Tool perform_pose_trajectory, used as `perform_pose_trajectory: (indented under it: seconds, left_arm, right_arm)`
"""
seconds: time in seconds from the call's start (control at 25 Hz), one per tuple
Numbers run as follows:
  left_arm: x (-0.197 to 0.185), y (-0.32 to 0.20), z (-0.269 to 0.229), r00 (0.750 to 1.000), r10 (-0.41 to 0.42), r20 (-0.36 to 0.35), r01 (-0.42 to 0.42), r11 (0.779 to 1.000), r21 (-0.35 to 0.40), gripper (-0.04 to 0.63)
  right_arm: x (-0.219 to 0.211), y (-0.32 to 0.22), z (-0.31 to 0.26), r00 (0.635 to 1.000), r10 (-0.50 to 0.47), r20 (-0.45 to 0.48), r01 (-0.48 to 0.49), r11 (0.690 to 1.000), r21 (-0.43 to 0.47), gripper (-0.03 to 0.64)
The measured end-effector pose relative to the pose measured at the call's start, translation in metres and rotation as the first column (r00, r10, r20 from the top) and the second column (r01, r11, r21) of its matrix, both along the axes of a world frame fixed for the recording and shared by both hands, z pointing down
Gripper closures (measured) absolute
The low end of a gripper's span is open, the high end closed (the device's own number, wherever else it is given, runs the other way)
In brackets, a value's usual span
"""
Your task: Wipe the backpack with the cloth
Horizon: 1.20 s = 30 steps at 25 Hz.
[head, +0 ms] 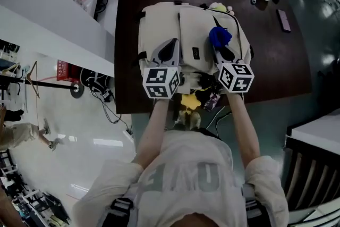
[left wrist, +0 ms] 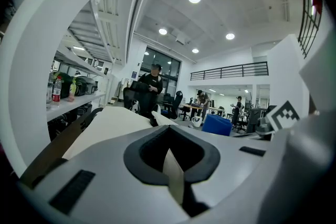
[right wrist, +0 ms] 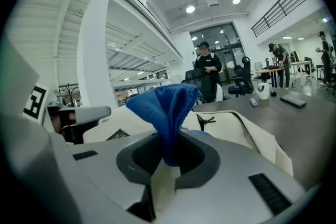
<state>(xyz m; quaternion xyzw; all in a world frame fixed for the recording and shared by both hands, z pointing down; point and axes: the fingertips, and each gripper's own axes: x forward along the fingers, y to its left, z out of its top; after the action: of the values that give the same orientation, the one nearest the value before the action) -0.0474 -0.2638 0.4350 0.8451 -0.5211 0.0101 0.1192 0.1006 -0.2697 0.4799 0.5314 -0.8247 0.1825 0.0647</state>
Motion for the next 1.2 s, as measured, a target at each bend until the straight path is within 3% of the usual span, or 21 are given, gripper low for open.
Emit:
perform_pose_trajectory:
  seconds: [0.4, 0.84, 1.0, 1.2]
  left_arm:
    - [0.000, 0.001, 0.000, 1.000, -0.005, 0.001, 0.005, 1.000, -0.002, 0.594]
    - [-0.001, 0.001, 0.001, 1.000, -0.004, -0.026, 0.003, 1.000, -0.011, 0.594]
    - [-0.002, 0.000, 0.001, 1.000, -0.003, -0.025, 0.003, 1.000, -0.013, 0.594]
    - [-0.002, -0.001, -0.001, 0.999, -0.031, -0.025, 0.030, 0.999, -0.027, 0.594]
  right_arm:
    - [-0.023, 0.084, 0.017, 0.997, -0.067, 0.049, 0.070, 0.995, -0.074, 0.572]
    - [-0.024, 0.116, 0.013, 0.992, -0.073, 0.101, 0.084, 0.990, -0.109, 0.572]
    - [0.004, 0.092, -0.020, 0.996, -0.040, 0.081, 0.042, 0.999, -0.020, 0.572]
    - [0.041, 0.023, -0.062, 1.000, 0.009, 0.011, -0.010, 0.993, 0.121, 0.572]
